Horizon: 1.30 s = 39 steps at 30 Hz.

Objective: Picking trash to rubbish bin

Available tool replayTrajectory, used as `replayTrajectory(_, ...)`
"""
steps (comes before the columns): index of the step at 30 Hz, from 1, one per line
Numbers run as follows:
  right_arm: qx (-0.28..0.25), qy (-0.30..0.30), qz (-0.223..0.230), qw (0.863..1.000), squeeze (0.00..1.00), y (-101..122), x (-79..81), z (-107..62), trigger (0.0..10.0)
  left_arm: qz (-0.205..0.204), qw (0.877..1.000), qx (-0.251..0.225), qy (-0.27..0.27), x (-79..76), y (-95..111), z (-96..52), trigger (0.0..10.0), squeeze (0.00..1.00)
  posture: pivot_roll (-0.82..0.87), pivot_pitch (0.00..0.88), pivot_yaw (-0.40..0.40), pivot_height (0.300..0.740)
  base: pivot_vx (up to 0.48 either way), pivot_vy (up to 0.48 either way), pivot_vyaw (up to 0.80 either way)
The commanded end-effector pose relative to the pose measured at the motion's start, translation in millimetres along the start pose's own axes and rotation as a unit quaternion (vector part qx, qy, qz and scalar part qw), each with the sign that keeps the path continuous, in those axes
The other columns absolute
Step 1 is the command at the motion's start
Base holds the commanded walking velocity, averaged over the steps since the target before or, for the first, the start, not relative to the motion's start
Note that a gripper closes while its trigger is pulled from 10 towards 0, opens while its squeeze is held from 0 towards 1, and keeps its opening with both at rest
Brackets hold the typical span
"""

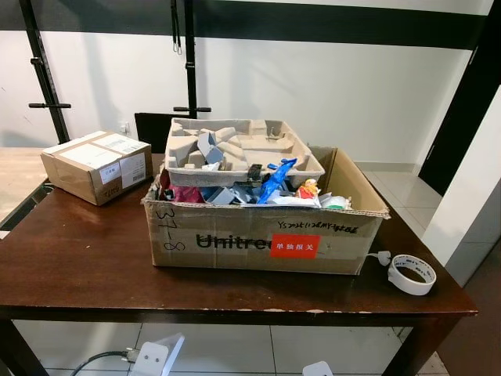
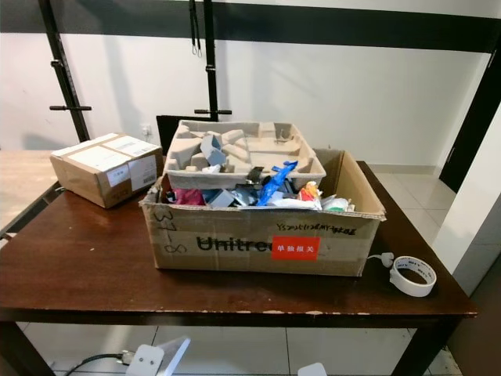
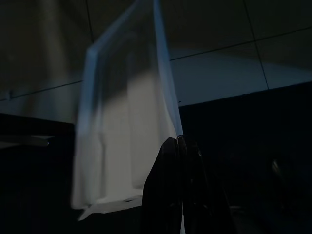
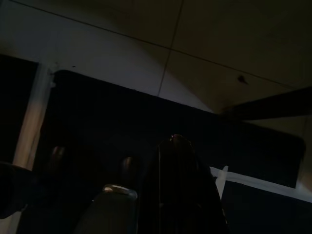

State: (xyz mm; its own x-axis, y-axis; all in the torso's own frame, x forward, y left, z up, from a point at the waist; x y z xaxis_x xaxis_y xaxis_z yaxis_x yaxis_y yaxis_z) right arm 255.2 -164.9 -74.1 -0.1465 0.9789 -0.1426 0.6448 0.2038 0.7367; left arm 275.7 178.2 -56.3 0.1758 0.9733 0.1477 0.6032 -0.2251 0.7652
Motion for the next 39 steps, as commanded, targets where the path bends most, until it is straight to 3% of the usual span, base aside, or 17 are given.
replayTrajectory(1, 0.014, -0.004, 0.005, 1.000, 0.00, -10, -2.1, -2.4, 10.0, 0.003, 1.000, 0.004, -0.005, -3.2, -3, -0.6, 10.0, 0.00, -0.01, 0.061, -0.023, 0.740, 0.000, 0.000, 0.00)
replayTrajectory(5, 0.014, -0.006, 0.005, 1.000, 0.00, -10, -3.1, -2.4, 10.0, 0.032, 0.999, 0.006, -0.010, -5.0, -3, -0.5, 10.0, 0.00, 0.00, 0.063, -0.020, 0.740, 0.000, -0.240, 0.00)
replayTrajectory(12, 0.014, -0.005, 0.006, 1.000, 0.00, -10, -2.0, -2.6, 10.0, 0.011, 1.000, -0.013, -0.006, -3.0, 2, -0.6, 10.0, 0.00, 0.00, 0.063, -0.021, 0.740, 0.000, -0.206, 0.00)
replayTrajectory(17, 0.014, -0.004, 0.005, 1.000, 0.00, -10, -1.5, -2.5, 10.0, 0.026, 0.999, -0.024, -0.026, -5.1, 4, -1.2, 10.0, 0.00, 0.00, 0.064, -0.021, 0.740, 0.000, 0.000, 0.00)
replayTrajectory(21, 0.013, -0.004, 0.002, 1.000, 0.00, -10, -2.7, -2.5, 10.0, 0.070, 0.994, -0.049, -0.067, -3.9, 9, -4.7, 10.0, 0.00, 0.00, 0.064, -0.022, 0.740, 0.000, 0.000, 0.00)
replayTrajectory(25, 0.013, -0.003, 0.000, 1.000, 0.00, -10, -2.8, -2.6, 10.0, 0.085, 0.993, -0.053, -0.067, 1.1, 11, -5.8, 10.0, 0.00, 0.00, 0.065, -0.023, 0.740, 0.000, 0.000, 0.00)
replayTrajectory(29, 0.014, -0.002, -0.001, 1.000, 0.00, -10, -2.0, -2.7, 10.0, 0.119, 0.985, -0.071, -0.104, 0.1, 14, -9.3, 10.0, 0.00, 0.00, 0.066, -0.024, 0.740, 0.000, 0.000, 0.00)
replayTrajectory(31, 0.014, -0.001, -0.002, 1.000, 0.00, -11, -1.8, -2.9, 10.0, 0.176, 0.965, -0.086, -0.174, -12.4, 16, -15.3, 10.0, 0.00, 0.00, 0.067, -0.026, 0.740, 0.000, 0.000, 0.00)
replayTrajectory(33, 0.014, 0.000, -0.004, 1.000, 0.00, -11, -1.8, -2.9, 10.0, 0.256, 0.920, -0.097, -0.282, -30.0, 16, -29.2, 10.0, 0.00, 0.00, 0.067, -0.026, 0.740, 0.000, 0.000, 0.00)
replayTrajectory(34, 0.014, 0.001, -0.005, 1.000, 0.00, -11, -1.9, -2.9, 10.0, 0.285, 0.891, -0.088, -0.342, -36.4, 14, -38.9, 10.0, 0.00, 0.00, 0.068, -0.030, 0.740, 0.000, 0.000, 0.00)
replayTrajectory(35, 0.014, 0.001, -0.006, 1.000, 0.00, -11, -2.0, -2.8, 10.0, 0.298, 0.867, -0.077, -0.392, -40.5, 17, -48.7, 10.0, 0.00, 0.00, 0.068, -0.030, 0.740, 0.000, 0.000, 0.00)
replayTrajectory(37, 0.015, 0.002, -0.007, 1.000, 0.00, -11, -2.0, -2.7, 10.0, 0.300, 0.840, -0.069, -0.447, -45.1, 24, -62.2, 10.0, 0.00, 0.00, 0.067, -0.031, 0.740, 0.000, 0.000, 0.00)
replayTrajectory(39, 0.014, 0.002, -0.008, 1.000, 0.00, -10, -2.4, -2.4, 10.0, 0.301, 0.817, -0.076, -0.486, -47.3, 45, -76.5, 10.0, 0.00, 0.00, 0.066, -0.030, 0.740, 0.000, 0.000, 0.00)
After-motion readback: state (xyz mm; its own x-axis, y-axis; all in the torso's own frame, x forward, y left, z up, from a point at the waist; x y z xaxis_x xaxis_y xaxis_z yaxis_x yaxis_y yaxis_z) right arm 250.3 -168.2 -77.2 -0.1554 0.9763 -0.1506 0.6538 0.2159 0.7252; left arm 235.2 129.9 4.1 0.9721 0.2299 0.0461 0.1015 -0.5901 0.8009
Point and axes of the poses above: a point about 5 cm out from each wrist's last joint towards the gripper, its own z axis pointing out of the wrist towards the gripper, its own y axis along the axis of the wrist's last joint, x = y × z, the point moved 3 cm from there along z, pointing out of the wrist towards the gripper, and after that the axes turned 2 degrees about z, right-handed, at the moved point
